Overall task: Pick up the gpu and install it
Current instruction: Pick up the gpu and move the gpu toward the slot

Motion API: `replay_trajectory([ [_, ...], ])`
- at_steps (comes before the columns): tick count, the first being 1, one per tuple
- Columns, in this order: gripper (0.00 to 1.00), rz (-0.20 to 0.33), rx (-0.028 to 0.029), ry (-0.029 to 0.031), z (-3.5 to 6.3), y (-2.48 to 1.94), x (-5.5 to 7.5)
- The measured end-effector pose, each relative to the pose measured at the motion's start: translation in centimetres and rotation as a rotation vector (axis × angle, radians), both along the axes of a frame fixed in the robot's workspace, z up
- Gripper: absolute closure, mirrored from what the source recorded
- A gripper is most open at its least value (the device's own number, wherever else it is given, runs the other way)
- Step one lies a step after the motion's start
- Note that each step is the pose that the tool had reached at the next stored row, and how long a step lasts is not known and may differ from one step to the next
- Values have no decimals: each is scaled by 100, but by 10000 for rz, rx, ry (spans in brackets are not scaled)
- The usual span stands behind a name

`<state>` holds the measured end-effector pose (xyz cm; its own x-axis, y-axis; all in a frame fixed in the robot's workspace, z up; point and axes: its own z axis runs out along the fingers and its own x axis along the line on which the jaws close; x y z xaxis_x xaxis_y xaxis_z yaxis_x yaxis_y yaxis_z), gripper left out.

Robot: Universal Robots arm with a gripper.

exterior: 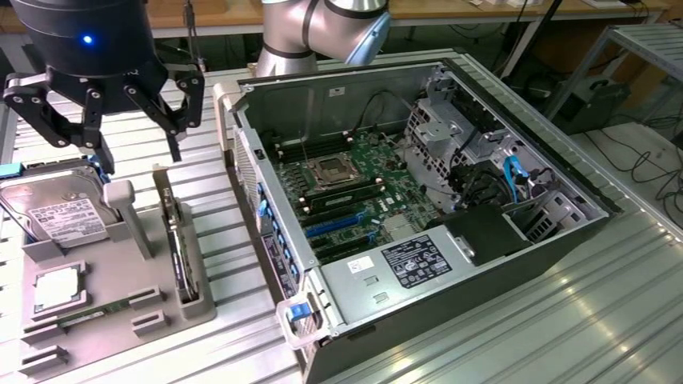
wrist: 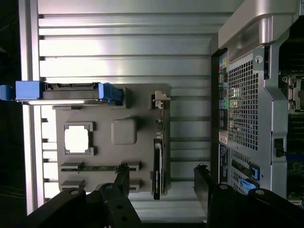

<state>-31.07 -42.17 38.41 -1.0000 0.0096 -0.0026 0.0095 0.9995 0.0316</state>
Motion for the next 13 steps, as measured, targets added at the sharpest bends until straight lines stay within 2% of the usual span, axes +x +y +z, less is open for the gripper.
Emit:
replay_trajectory([
  [13,34,1,0,-2,-52,0,0],
])
